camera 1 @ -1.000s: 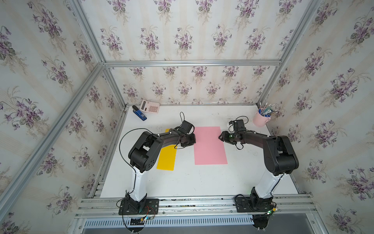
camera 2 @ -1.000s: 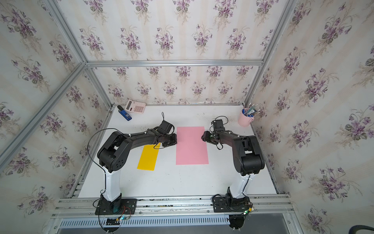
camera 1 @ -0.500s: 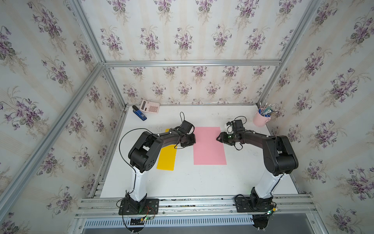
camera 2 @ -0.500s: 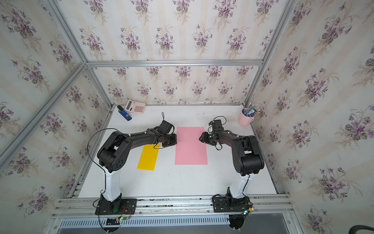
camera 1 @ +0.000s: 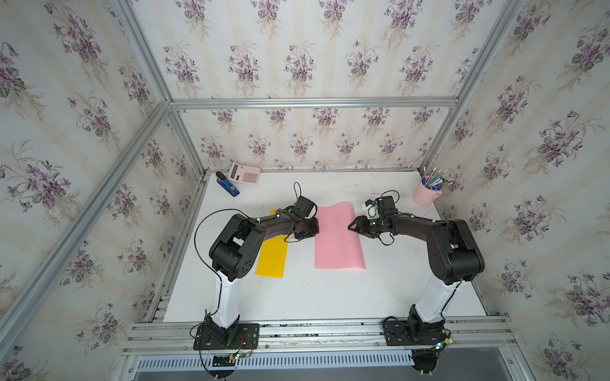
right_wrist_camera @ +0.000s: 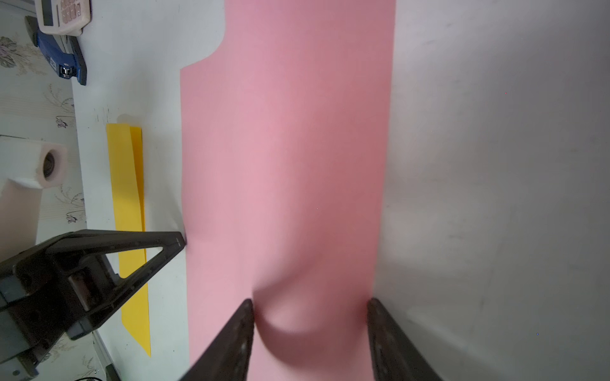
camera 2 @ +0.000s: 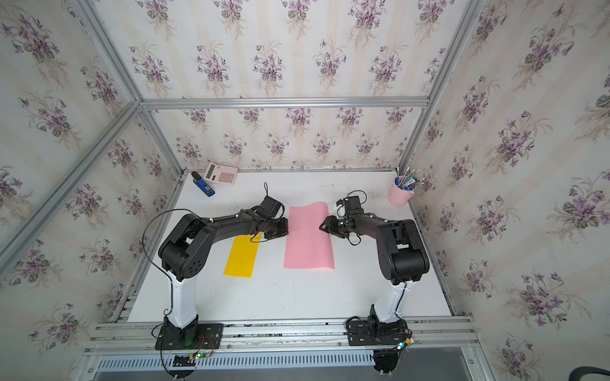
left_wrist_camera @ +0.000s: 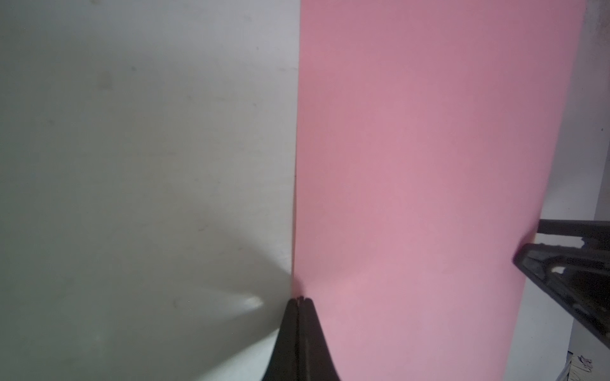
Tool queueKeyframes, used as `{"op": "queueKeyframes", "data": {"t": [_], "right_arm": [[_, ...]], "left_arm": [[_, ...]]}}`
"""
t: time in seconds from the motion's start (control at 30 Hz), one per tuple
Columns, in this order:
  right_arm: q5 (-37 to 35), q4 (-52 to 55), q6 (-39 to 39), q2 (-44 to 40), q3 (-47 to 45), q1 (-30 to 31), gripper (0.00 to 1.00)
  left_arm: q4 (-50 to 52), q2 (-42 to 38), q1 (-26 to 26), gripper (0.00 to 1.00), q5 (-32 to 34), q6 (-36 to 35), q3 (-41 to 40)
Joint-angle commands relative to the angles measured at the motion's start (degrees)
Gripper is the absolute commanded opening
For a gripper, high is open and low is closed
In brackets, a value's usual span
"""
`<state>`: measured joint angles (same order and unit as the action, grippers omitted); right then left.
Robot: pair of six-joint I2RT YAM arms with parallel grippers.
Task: Fold the rectangular paper in half along the long edge
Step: Pick up the paper from the center of the board.
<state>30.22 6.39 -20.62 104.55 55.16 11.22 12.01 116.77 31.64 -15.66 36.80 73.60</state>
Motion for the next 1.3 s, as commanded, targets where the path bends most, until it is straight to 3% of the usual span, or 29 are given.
{"op": "queueKeyframes", "data": {"t": [0.0,0.43,1.27], "right_arm": [[1.4,1.6,-0.8,0.5,-0.1,0.0,0.56],[6.0,-2.1,-3.0,2.3,0.4,0.2,0.57],[9.1,-5.2,-5.5,5.5,1.3,1.0,0.58]], "left_arm": [[3.5,0.2,-0.1,0.00,1.5,-1.0,-0.1],[3.1,0.5,0.0,0.00,1.0,-0.9,-0.3],[-10.4,0.9,-0.1,0.00,-9.7,0.6,-4.2]]}}
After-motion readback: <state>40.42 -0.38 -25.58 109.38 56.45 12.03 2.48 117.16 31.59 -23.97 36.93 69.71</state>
